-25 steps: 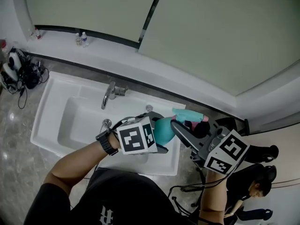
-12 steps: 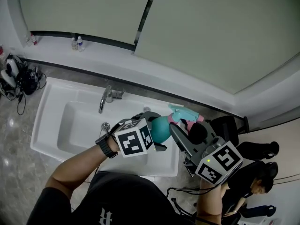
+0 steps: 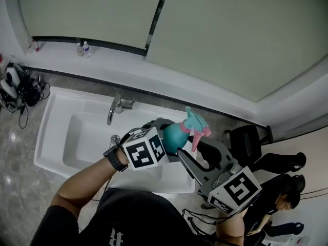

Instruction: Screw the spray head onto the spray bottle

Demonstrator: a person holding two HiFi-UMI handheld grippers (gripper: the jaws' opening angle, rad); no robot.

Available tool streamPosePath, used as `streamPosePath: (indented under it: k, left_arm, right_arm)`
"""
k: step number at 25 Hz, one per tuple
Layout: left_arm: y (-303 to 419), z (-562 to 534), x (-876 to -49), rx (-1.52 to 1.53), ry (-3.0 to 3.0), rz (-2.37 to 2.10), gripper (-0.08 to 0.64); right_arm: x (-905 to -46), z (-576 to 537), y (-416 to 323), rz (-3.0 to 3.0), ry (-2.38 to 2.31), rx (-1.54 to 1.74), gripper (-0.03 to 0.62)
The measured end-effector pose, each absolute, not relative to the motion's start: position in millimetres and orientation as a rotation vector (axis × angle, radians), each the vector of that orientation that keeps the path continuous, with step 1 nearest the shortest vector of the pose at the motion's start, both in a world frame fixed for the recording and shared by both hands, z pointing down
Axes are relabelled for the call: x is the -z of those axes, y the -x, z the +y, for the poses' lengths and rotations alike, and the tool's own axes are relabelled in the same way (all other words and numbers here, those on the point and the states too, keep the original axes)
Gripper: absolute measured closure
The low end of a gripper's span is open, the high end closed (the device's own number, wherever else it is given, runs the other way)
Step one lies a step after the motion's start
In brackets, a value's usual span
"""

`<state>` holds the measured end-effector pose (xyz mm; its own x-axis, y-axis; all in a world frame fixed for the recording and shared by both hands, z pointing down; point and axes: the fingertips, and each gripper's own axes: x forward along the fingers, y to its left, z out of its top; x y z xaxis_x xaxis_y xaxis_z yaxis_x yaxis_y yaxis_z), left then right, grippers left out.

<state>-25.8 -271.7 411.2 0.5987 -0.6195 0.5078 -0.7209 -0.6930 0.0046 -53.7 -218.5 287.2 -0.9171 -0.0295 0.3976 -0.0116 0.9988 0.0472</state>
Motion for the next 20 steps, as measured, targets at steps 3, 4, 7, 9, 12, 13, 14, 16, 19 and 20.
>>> streamPosePath:
  k: [3, 4, 7, 9, 12, 13, 14, 16, 19, 20]
  left_arm:
    - [23, -270, -406, -0.682, -2.659, -1.076, 0.109]
    - [21, -269, -404, -0.67, -2.671, -1.058, 0.109]
    - [18, -264, -396, -0.639, -2.71, -0.994, 0.109]
    - [14, -258, -388, -0.626, -2.747, -0.929, 0.109]
    - [2, -243, -376, -0.606, -2.816, -0.798, 0.109]
    - [-4, -235, -374, -0.602, -2.842, -0.748, 0.109]
    - [-11, -226, -372, -0.601, -2.868, -0.693, 0.109]
    - [-23, -210, -368, -0.597, -2.915, -0.578, 0.109]
    - [-35, -195, -363, -0.588, -2.965, -0.442, 0.109]
    - [-37, -191, -362, -0.592, -2.978, -0.408, 0.109]
  right_arm:
    - [-287, -214, 51, -2.728, 0.059, 0.035, 0.453]
    - [-284, -210, 46, -2.73, 0.107, 0.021, 0.453]
    - [-268, -200, 29, -2.785, 0.304, -0.017, 0.453]
    - [-252, -211, 14, -2.861, 0.406, -0.109, 0.453]
    - [-231, -240, 1, -2.991, 0.515, -0.314, 0.451]
    - [-228, -245, 1, -3.02, 0.566, -0.37, 0.445]
    - [-229, -246, 2, -3.035, 0.632, -0.414, 0.418]
    - [-230, -236, 8, -3.029, 0.812, -0.475, 0.368]
    - [-223, -212, 20, -2.98, 1.098, -0.46, 0.359]
    - [-222, -206, 24, -2.959, 1.165, -0.434, 0.359]
